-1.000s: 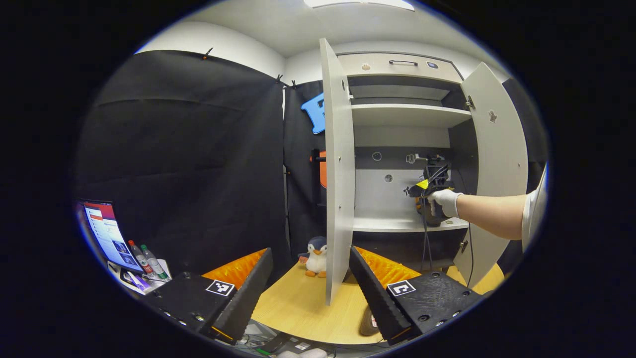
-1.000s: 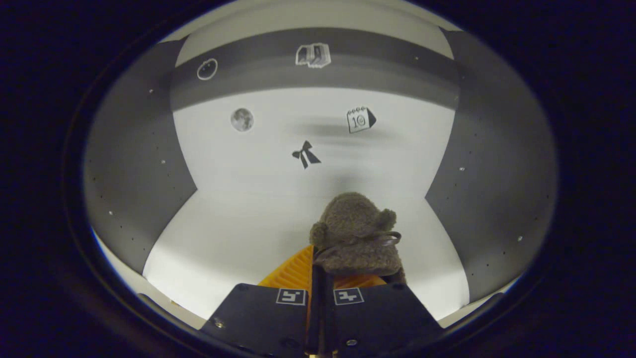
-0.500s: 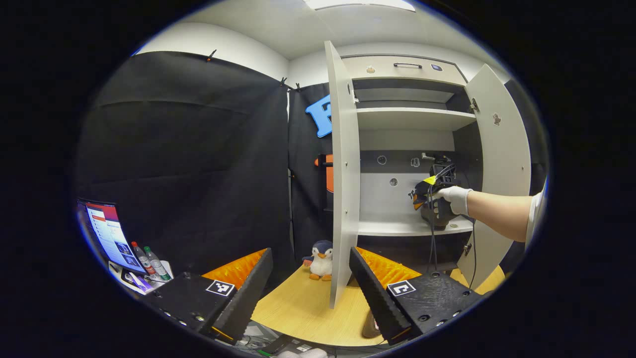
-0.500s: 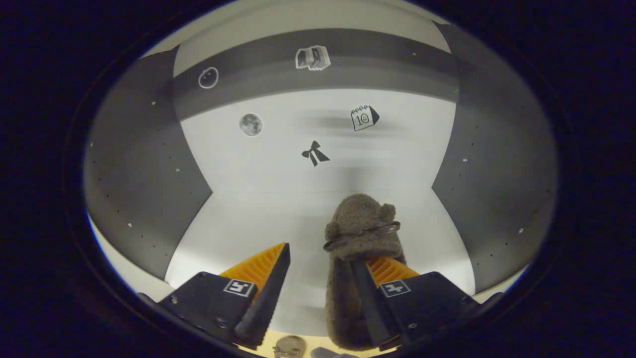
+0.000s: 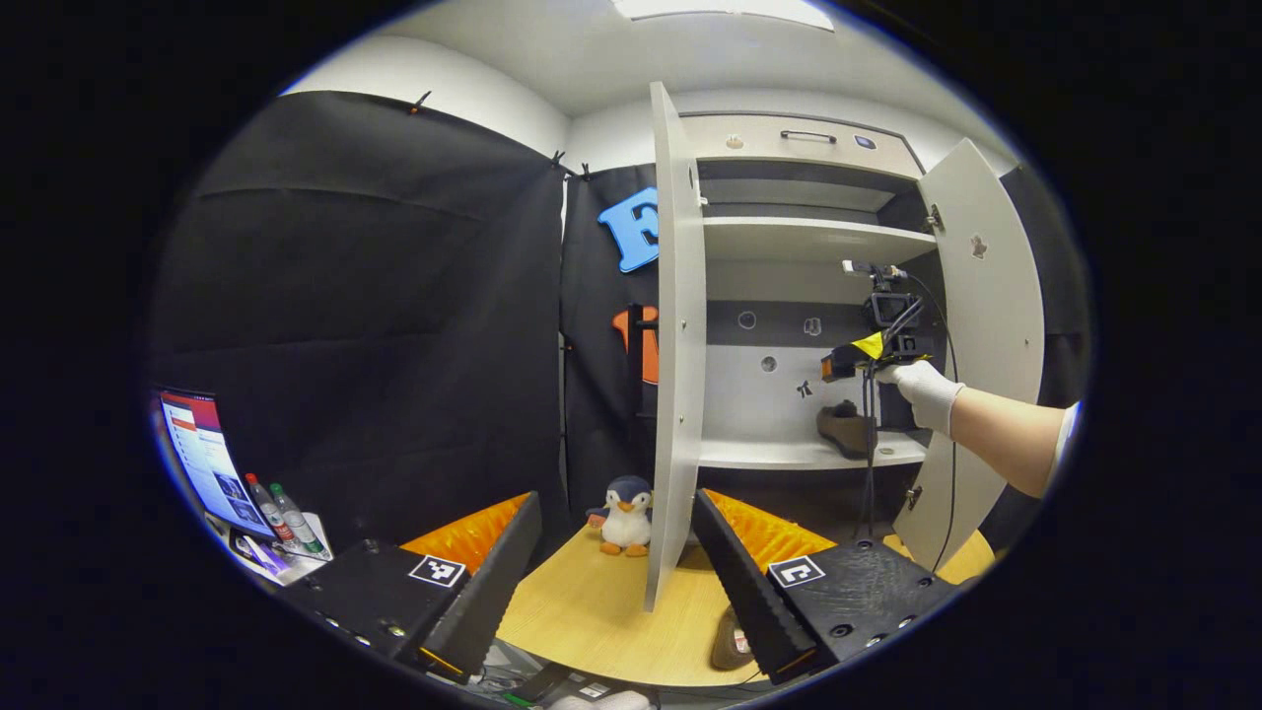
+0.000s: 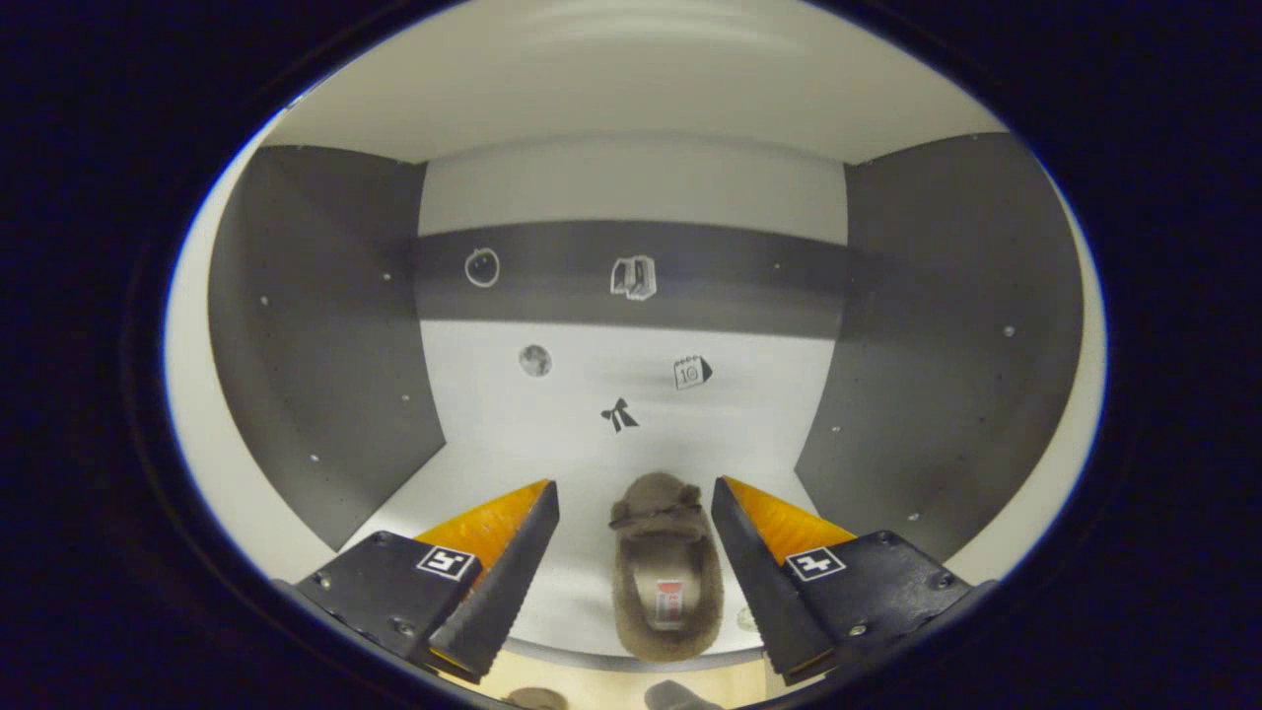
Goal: Grab one shoe with the right hand and put it into the shoe cabinet, grab the other shoe with the left hand and put it into the shoe cabinet; then close the right door with the right hand and the left door with the left hand.
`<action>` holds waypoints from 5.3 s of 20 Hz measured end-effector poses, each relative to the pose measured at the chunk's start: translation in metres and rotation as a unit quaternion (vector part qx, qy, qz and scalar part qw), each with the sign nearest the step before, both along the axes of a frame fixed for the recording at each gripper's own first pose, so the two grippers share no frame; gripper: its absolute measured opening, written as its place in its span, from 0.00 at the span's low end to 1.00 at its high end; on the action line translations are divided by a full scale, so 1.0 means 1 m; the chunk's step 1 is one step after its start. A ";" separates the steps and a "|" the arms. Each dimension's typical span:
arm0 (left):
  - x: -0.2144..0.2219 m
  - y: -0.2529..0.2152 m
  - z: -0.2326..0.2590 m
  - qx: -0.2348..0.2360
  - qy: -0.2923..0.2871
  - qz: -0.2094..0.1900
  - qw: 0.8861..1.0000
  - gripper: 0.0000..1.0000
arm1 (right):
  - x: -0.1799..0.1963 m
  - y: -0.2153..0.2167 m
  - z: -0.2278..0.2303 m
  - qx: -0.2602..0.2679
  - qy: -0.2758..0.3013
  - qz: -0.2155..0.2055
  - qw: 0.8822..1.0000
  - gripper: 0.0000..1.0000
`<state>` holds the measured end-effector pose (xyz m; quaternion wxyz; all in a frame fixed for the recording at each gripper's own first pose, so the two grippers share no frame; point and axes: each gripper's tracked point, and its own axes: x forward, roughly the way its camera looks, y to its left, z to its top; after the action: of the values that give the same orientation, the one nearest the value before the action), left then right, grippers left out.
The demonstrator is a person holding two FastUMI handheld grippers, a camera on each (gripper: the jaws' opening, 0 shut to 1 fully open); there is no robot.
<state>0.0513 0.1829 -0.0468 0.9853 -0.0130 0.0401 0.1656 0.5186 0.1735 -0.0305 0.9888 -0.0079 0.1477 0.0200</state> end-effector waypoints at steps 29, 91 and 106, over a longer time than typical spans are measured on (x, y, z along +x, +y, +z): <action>0.038 -0.088 -0.078 0.019 0.055 -0.211 0.976 0.96 | -0.419 -0.096 -0.051 0.046 -0.077 -0.043 0.995 1.00; 0.450 -0.117 -0.014 0.027 0.085 -0.127 0.988 0.09 | -0.375 -0.208 -0.028 0.070 -0.072 -0.054 0.994 0.99; 0.554 -0.117 -0.093 0.010 0.222 -0.121 0.968 0.04 | -0.384 -0.220 -0.033 0.071 -0.060 -0.072 0.993 0.98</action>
<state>0.6052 0.0655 -0.1395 0.9645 0.0392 0.2572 0.0445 0.1350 -0.0460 -0.0632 0.9928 0.0714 0.0868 -0.0414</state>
